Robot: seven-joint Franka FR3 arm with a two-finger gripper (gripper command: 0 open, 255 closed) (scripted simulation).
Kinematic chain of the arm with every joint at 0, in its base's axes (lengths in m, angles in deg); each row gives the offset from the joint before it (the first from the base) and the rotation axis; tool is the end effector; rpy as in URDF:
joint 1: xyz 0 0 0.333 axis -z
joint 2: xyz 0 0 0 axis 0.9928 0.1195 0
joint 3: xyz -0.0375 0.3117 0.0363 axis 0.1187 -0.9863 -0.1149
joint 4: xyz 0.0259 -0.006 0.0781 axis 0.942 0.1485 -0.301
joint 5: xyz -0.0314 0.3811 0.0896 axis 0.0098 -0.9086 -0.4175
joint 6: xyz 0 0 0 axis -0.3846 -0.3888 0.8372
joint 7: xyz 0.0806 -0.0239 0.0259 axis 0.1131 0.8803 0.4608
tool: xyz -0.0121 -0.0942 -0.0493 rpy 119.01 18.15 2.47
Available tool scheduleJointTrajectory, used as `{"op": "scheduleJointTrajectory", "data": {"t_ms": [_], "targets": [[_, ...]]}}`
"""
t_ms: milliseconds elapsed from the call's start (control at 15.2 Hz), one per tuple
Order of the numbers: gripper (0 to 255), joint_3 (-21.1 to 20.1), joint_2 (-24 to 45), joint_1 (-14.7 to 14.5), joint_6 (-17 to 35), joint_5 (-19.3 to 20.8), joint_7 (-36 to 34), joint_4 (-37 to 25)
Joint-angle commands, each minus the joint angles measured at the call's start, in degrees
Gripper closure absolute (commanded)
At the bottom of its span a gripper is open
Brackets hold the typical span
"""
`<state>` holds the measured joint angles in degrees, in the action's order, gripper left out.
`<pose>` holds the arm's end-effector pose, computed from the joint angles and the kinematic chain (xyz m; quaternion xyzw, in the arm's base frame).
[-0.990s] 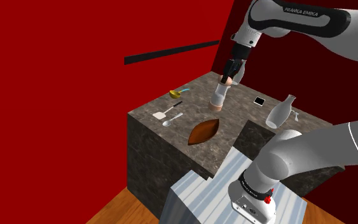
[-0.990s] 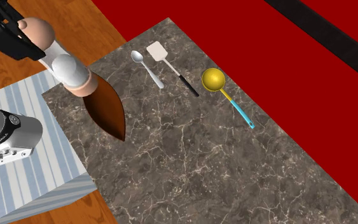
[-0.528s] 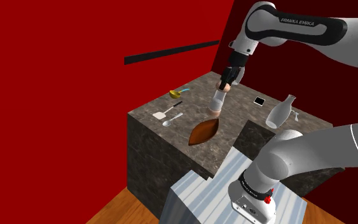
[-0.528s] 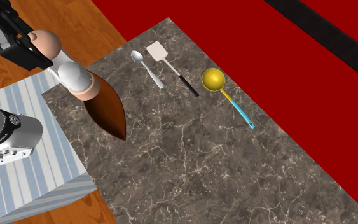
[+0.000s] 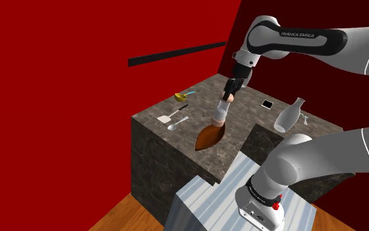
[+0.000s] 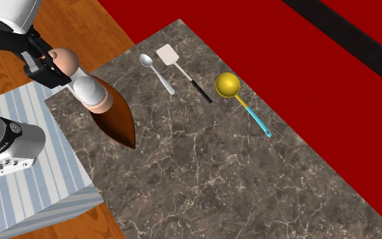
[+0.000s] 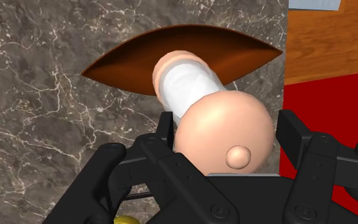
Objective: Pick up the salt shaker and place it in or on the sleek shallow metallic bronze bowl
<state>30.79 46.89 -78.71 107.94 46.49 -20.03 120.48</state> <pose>0.3380 -0.1142 0.5131 -0.9956 -0.0418 0.0051 0.0843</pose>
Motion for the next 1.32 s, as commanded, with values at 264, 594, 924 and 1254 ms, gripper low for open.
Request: {"op": "scheduleJointTrajectory", "data": {"t_ms": [264,594,924,1254], "targets": [[255,0.4,0.5,0.1,4.8,0.1,0.6,4.3],[255,0.8,1.3,0.2,8.9,0.2,1.1,7.6],[255,1.0,1.7,0.2,10.3,0.3,1.3,8.7],[0,1.0,1.7,0.2,10.3,0.3,1.3,8.7]]}}
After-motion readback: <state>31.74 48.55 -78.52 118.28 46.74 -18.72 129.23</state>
